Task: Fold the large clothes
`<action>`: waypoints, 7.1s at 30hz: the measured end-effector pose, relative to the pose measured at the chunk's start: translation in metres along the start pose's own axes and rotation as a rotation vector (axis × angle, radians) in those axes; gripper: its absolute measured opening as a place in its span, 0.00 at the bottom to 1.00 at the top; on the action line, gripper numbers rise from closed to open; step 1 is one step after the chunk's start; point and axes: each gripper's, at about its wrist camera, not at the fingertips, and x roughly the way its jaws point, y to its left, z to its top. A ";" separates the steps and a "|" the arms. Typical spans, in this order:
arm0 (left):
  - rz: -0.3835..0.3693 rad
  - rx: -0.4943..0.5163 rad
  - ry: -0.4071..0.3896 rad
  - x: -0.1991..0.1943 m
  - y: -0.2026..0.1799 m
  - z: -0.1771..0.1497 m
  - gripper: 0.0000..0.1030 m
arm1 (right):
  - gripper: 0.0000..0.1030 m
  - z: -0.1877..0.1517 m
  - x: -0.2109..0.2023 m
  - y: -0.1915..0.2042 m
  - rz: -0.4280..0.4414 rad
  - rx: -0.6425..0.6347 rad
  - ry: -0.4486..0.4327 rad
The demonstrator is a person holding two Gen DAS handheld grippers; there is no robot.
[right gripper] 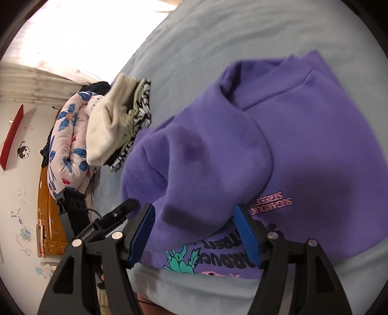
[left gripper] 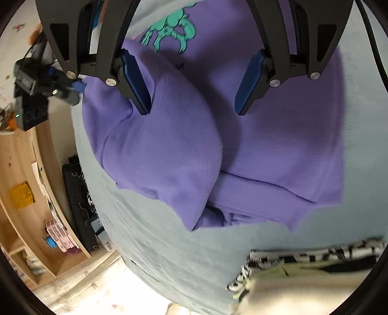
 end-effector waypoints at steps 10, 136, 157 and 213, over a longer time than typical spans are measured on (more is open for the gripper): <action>-0.024 0.125 -0.174 -0.003 -0.044 0.008 0.10 | 0.32 0.022 0.016 0.026 0.077 -0.175 -0.102; 0.352 0.167 -0.320 -0.101 -0.058 -0.176 0.59 | 0.40 -0.189 -0.025 0.057 -0.335 -0.676 -0.362; -0.010 -0.241 -0.361 -0.063 0.064 -0.157 0.59 | 0.40 -0.181 -0.005 0.067 -0.373 -0.654 -0.345; 0.309 0.337 -0.605 -0.077 -0.113 -0.088 0.13 | 0.25 -0.100 0.056 0.024 -0.298 -0.524 -0.312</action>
